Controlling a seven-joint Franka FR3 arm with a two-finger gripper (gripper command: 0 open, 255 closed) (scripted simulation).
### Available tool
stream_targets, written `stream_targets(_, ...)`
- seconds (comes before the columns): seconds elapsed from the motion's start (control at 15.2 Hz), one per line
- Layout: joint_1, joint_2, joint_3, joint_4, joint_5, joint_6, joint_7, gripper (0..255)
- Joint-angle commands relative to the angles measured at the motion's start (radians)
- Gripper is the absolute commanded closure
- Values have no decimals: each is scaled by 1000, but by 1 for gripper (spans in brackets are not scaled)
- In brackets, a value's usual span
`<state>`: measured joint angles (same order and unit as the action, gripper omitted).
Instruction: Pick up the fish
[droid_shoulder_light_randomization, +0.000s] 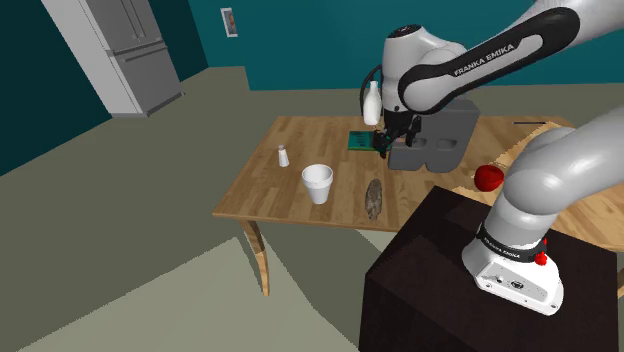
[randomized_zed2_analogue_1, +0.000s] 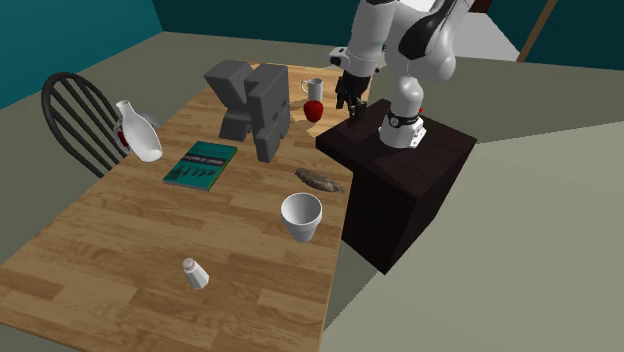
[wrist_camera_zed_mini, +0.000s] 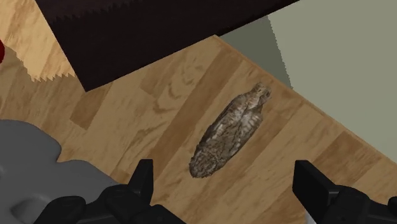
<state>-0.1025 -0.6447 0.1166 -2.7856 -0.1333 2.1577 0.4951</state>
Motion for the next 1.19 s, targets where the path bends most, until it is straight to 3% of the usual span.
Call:
stream_targets(0.0, -20, 68, 24, -26, -13, 101, 64, 0)
stream_targets(0.33, -103, 276, 98, -53, -99, 342, 250, 0)
stream_targets(0.53, -188, 426, 156, -38, -222, 472, 412, 0)
stream_targets(0.66, -255, 534, 192, -11, -361, 540, 562, 0)
stream_targets(0.86, -316, 706, 198, 59, -645, 595, 844, 0)
stream_targets(1.06, -283, 868, 124, 151, -892, 613, 1103, 0)
stream_targets(1.12, -269, 895, 105, 168, -927, 616, 1143, 0)
